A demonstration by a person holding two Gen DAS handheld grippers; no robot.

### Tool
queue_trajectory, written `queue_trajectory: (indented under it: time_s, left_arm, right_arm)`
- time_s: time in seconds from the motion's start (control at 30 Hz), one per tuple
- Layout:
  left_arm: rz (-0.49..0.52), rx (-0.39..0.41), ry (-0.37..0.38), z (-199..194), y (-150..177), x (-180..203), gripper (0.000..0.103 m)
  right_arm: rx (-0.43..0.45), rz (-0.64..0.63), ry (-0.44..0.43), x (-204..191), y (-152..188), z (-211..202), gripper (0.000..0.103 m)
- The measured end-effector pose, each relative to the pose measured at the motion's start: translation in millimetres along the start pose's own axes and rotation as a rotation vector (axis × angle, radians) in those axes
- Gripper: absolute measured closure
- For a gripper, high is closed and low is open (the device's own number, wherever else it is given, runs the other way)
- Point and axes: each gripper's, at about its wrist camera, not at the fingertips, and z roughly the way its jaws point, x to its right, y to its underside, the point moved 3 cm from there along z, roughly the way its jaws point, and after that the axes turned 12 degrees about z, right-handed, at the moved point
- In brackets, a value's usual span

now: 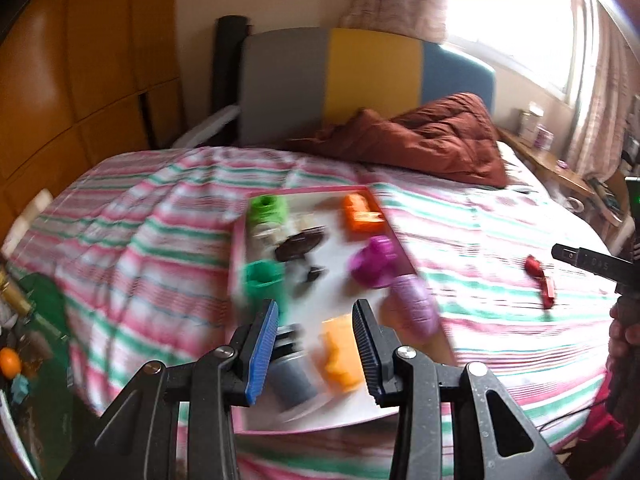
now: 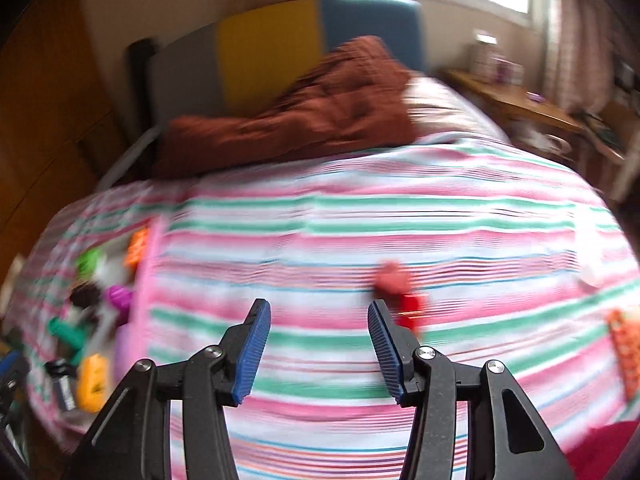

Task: Organize rigid objects
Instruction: 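Move the left tool to the red tube and grasp it, then lift the red tube with the left tool while the right tool moves to the red puzzle piece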

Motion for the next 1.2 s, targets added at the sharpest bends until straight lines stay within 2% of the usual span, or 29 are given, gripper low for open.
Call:
queue_trajectory:
  time_s: [0.1, 0.23, 0.33, 0.4, 0.5, 0.57, 0.8, 1.0, 1.07, 1.13, 1.17, 1.2]
  left_arm:
    - [0.056, 0.003, 0.057, 6.4, -11.1, 29.9, 0.064]
    - [0.156, 0.002, 0.151, 22.0, -28.1, 85.0, 0.064]
    - [0.207, -0.020, 0.243, 39.5, -37.9, 128.0, 0.064]
    - [0.237, -0.038, 0.315, 53.6, -42.8, 159.4, 0.064]
    - [0.270, -0.077, 0.376, 74.2, -49.0, 199.6, 0.064]
    - [0.280, -0.094, 0.406, 84.1, -52.1, 221.3, 0.064]
    - [0.352, -0.132, 0.524, 114.8, -67.1, 293.3, 0.064]
    - [0.379, -0.191, 0.536, 145.3, -69.0, 324.4, 0.064]
    - [0.389, -0.199, 0.510, 153.6, -68.1, 329.9, 0.064]
    - [0.394, -0.219, 0.514, 161.9, -65.9, 334.2, 0.064]
    - [0.398, -0.210, 0.510, 163.1, -65.2, 334.6, 0.065]
    - [0.408, -0.186, 0.498, 162.4, -65.2, 335.0, 0.077]
  right_arm:
    - [0.028, 0.090, 0.084, 53.2, -15.5, -1.5, 0.051]
    - [0.032, 0.201, 0.150, 110.2, -23.9, 2.9, 0.051]
    - [0.019, 0.319, 0.160, 142.3, -24.5, 7.4, 0.051]
    - [0.006, 0.371, 0.150, 151.8, -25.4, 8.9, 0.051]
    - [0.002, 0.381, 0.125, 149.9, -26.8, 4.0, 0.050]
    - [0.000, 0.394, 0.101, 148.6, -27.2, 1.3, 0.047]
    - [0.000, 0.431, 0.095, 160.2, -30.5, -1.2, 0.047]
    - [-0.029, 0.466, 0.077, 164.1, -29.2, 4.1, 0.047]
    - [-0.029, 0.465, 0.078, 162.7, -29.8, 4.1, 0.047]
    - [-0.028, 0.461, 0.078, 161.8, -30.7, 4.0, 0.047]
    - [-0.027, 0.460, 0.078, 161.8, -30.7, 4.0, 0.047]
    - [-0.026, 0.457, 0.081, 162.0, -30.9, 4.3, 0.047]
